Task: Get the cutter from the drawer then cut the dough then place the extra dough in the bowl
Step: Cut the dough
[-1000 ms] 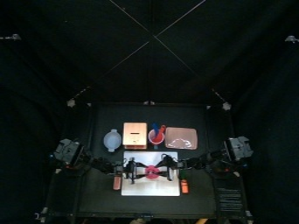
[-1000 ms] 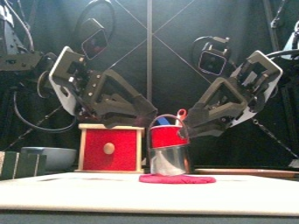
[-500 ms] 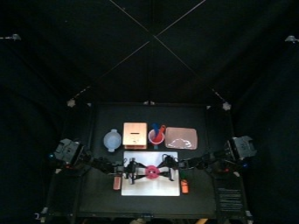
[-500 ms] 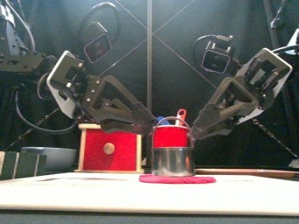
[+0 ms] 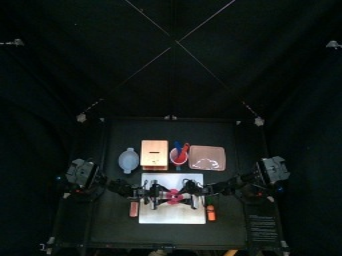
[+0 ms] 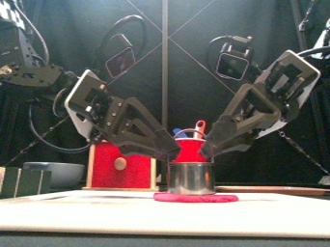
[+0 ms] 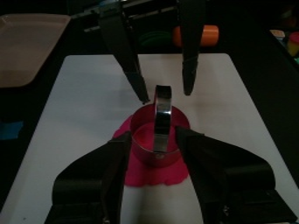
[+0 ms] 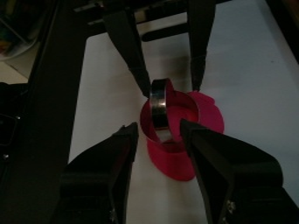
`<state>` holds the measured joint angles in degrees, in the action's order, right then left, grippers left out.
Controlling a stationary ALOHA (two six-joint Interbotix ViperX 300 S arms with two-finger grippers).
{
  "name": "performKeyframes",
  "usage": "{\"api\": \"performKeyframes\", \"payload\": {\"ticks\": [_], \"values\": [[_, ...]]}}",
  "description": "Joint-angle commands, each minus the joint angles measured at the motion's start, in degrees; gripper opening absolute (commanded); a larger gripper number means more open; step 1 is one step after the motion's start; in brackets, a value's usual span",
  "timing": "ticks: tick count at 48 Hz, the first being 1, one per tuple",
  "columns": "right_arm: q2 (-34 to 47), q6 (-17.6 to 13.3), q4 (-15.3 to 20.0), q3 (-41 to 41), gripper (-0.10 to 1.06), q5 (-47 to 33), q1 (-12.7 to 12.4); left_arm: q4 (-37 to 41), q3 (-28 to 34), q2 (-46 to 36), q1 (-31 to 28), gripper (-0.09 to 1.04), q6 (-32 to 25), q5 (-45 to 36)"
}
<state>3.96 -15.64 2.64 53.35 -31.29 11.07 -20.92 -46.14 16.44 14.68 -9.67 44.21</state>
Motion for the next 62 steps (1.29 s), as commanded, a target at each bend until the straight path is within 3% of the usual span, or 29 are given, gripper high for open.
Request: {"api": "performKeyframes", "payload": {"ticks": [1,24,62], "values": [[-0.6,-0.1,0.1,-1.2,0.79,-0.3,0.1,0.9,1.5,-0.6,-0.2,0.8,-0.1,-0.5],[1.3,-0.1,0.1,-1.8,0.62,-0.3,-0.2,3.3,1.8,-0.4,-0.2,0.64,-0.3,-3.1],[3.4,0.0,0.1,-2.2,0.61,7.4,-0.4,4.7,0.8,0.1,0.4,0.48,-1.0,-10.8]]}}
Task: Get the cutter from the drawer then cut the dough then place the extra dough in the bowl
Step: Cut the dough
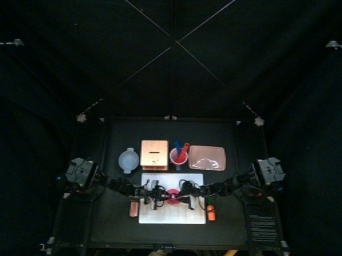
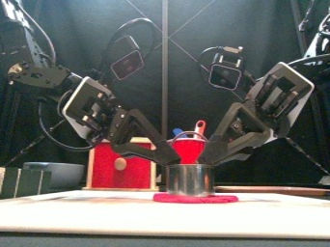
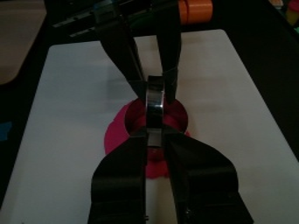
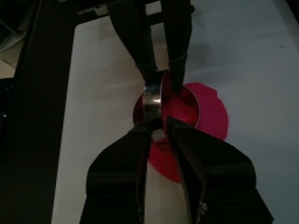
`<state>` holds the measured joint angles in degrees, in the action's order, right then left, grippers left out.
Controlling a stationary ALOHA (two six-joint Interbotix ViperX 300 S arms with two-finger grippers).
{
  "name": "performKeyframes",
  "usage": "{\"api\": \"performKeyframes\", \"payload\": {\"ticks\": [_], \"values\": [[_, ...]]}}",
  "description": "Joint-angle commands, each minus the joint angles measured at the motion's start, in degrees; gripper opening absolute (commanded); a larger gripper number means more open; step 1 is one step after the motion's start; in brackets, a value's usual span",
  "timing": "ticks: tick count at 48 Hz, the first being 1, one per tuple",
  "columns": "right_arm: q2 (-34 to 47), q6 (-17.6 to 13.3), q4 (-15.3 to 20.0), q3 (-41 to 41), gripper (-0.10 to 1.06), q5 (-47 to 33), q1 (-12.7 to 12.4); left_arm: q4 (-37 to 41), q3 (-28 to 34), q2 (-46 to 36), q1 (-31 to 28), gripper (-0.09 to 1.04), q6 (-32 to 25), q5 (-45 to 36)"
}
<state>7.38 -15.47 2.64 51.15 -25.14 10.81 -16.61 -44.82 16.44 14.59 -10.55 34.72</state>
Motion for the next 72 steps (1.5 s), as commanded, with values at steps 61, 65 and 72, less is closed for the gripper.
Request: {"api": "performKeyframes", "payload": {"ticks": [61,65,72], "values": [[2.1,0.0,-0.6,-0.6,0.45,12.0,1.4,2.5,1.0,0.9,1.1,0.48,-0.2,-9.8],[2.4,-0.1,-1.2,-0.6,0.45,12.0,1.4,2.8,0.9,0.9,1.2,0.48,-0.2,-10.9],[2.9,-0.3,-2.3,-0.6,0.45,12.7,1.4,2.8,1.0,0.9,1.2,0.48,-0.1,-12.0]]}}
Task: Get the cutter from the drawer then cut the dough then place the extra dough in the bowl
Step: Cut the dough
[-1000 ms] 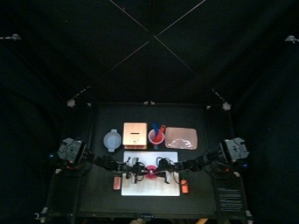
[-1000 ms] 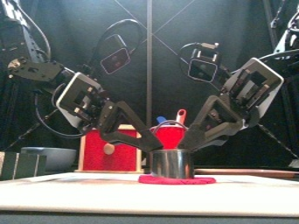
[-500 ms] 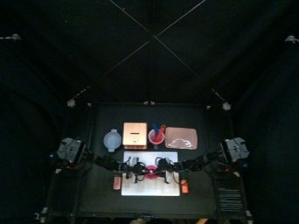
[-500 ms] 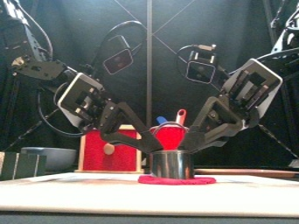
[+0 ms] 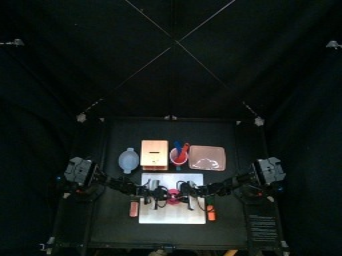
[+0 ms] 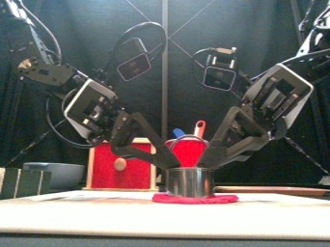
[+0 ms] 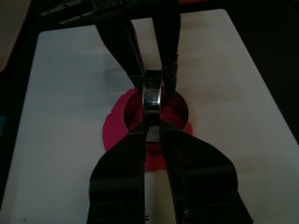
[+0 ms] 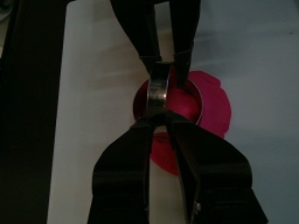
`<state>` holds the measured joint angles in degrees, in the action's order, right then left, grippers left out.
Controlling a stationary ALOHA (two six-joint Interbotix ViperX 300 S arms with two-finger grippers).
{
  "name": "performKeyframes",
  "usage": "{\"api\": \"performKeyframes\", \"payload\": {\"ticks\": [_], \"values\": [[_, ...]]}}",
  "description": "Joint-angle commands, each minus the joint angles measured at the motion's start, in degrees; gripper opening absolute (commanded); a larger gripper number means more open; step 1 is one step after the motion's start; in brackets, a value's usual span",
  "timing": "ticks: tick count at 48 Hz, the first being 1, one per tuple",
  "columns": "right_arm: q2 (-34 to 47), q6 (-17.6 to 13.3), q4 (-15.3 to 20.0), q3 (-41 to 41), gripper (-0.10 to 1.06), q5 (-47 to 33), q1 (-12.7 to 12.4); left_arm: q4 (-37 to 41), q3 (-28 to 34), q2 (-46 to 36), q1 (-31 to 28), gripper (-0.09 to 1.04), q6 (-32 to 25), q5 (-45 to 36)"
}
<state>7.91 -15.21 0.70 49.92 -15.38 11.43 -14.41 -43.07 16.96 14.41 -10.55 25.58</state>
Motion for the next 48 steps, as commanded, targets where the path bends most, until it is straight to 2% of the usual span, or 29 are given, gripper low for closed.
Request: {"api": "performKeyframes", "payload": {"ticks": [1,48], "values": [[2.4,-0.5,-0.4,0.6,0.45,3.3,0.8,0.6,-0.8,0.4,1.4,0.48,-0.1,-3.1],[5.5,-0.5,-0.4,-0.6,0.44,6.9,0.4,0.4,0.4,5.3,1.8,0.48,0.1,-6.6]]}}
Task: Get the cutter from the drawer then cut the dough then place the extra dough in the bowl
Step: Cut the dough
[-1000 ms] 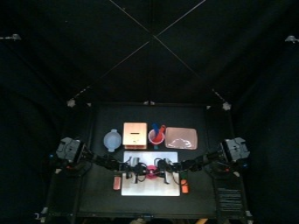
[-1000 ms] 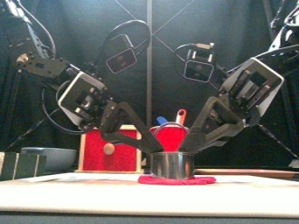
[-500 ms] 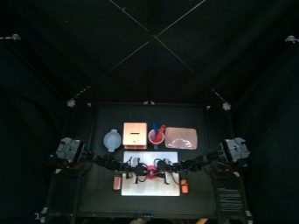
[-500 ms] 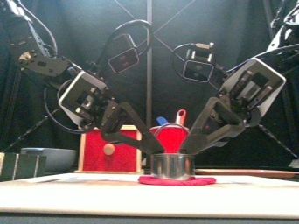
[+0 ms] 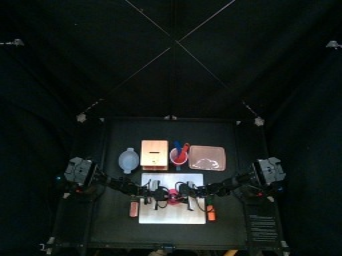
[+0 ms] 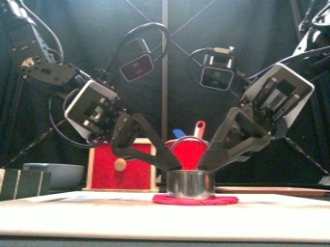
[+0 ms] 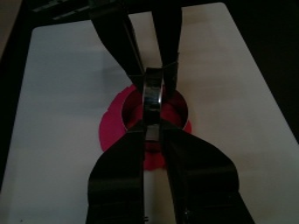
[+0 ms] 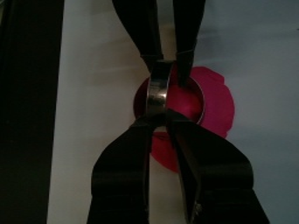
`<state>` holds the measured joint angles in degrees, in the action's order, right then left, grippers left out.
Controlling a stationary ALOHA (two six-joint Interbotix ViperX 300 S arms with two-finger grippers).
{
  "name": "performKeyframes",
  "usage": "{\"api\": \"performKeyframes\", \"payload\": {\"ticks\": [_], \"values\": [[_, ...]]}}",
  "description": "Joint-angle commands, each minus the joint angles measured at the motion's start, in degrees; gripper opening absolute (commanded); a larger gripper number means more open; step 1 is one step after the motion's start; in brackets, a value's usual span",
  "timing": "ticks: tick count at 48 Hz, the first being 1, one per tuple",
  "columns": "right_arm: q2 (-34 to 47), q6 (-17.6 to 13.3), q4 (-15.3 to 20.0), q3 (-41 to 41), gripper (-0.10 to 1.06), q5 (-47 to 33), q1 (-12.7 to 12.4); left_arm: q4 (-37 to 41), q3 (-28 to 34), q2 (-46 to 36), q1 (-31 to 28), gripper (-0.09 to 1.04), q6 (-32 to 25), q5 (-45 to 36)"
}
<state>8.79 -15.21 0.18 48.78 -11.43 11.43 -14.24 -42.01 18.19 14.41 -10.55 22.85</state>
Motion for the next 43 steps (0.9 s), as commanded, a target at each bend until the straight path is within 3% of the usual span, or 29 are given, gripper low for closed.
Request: {"api": "performKeyframes", "payload": {"ticks": [1,43], "values": [[4.7,-0.5,0.2,0.5,0.44,2.9,0.4,0.2,-0.6,4.0,1.8,0.48,0.1,-4.0],[6.1,-0.7,0.1,0.0,0.44,3.5,0.4,0.2,-0.3,5.0,1.8,0.48,0.3,-5.3]]}}
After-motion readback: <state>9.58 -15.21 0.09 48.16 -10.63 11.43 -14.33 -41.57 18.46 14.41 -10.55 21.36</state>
